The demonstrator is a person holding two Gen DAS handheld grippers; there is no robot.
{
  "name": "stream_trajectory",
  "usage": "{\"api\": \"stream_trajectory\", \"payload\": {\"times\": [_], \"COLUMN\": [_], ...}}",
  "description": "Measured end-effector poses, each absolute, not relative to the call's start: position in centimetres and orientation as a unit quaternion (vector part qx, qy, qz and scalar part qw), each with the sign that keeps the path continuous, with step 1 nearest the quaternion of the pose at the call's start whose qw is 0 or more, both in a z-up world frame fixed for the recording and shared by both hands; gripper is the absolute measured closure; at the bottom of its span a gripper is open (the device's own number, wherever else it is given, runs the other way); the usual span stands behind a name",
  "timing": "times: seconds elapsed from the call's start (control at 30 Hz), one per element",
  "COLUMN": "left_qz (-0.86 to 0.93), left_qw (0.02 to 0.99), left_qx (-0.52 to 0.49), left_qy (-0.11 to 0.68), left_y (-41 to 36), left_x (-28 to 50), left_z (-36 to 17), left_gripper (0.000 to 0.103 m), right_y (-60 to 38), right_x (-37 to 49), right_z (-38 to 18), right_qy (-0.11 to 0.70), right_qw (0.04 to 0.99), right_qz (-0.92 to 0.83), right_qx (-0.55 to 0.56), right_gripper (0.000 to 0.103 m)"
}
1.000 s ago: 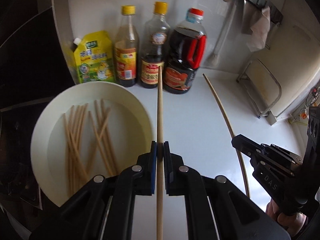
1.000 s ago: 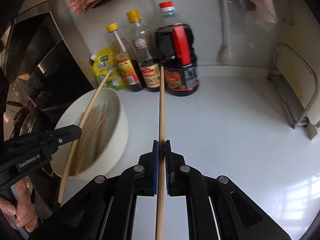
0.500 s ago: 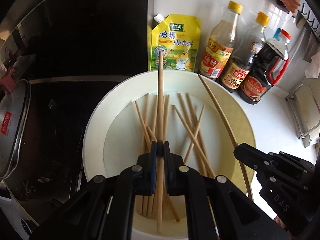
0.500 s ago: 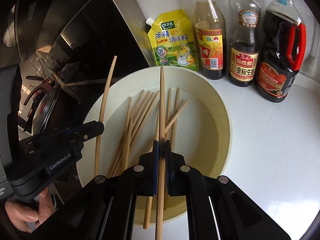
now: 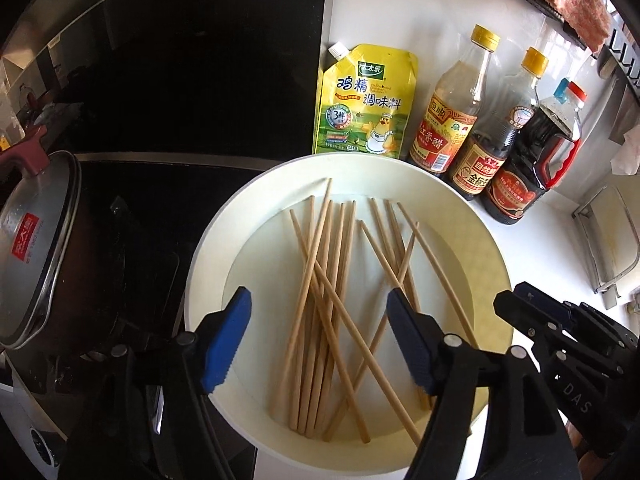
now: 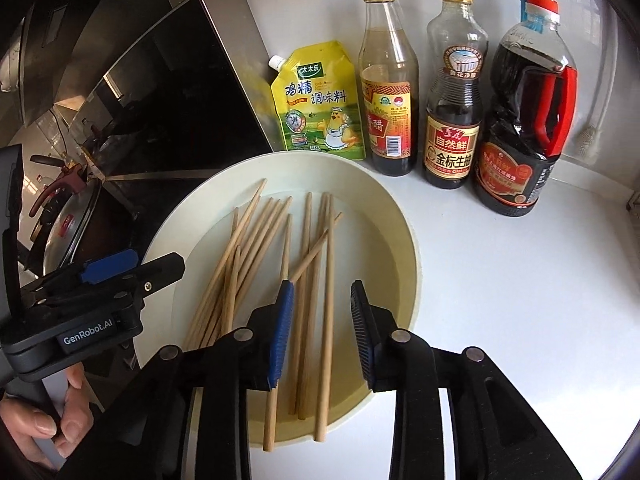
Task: Organize utensils
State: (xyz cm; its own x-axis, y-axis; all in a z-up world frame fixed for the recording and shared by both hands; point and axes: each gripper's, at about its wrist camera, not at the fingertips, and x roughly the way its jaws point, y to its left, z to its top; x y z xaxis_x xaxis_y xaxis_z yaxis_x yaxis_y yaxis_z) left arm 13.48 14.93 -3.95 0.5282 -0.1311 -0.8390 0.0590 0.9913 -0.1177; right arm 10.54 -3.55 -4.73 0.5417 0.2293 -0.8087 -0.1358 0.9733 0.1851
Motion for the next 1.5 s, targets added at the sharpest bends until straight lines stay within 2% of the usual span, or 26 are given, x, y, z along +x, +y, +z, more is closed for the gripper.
{"api": "stream_trajectory", "payload": {"times": [0.2, 0.37, 0.57, 0.9, 1.17, 1.5], "left_qz": [-0.051, -0.046, -0.039, -0.037, -0.039, -0.032], "left_qw": [0.874, 0.879, 0.881, 0.884, 0.886, 0.888], "left_qx": [-0.035, -0.036, -0.031, -0.028, -0.025, -0.02], "left_qy": [0.482, 0.473, 0.47, 0.465, 0.461, 0.459], "left_y": [15.2, 15.6, 15.8, 16.0, 15.9, 15.8], "left_x": [12.4, 11.5, 10.7, 9.1, 8.1, 7.4], "left_z": [-3.5, -2.8, -2.3, -1.5, -1.1, -0.5], "left_gripper": [0.026, 0.016, 0.014, 0.012, 0.011, 0.007], "right_y": [-4.3, -4.1, -3.2, -2.6, -3.0, -3.3], "right_x": [9.3, 8.4, 7.3, 5.4, 4.7, 4.4], "right_z": [-4.4, -3.6, -2.6, -1.8, -1.1, -0.8], "right_qy": [0.468, 0.461, 0.449, 0.447, 0.443, 0.445], "right_qw": [0.877, 0.882, 0.888, 0.891, 0.894, 0.893], "right_qz": [0.092, 0.091, 0.093, 0.082, 0.067, 0.063], "right_qx": [0.053, 0.045, 0.033, 0.018, 0.015, 0.014], "right_gripper": [0.07, 0.069, 0.064, 0.063, 0.055, 0.05]}}
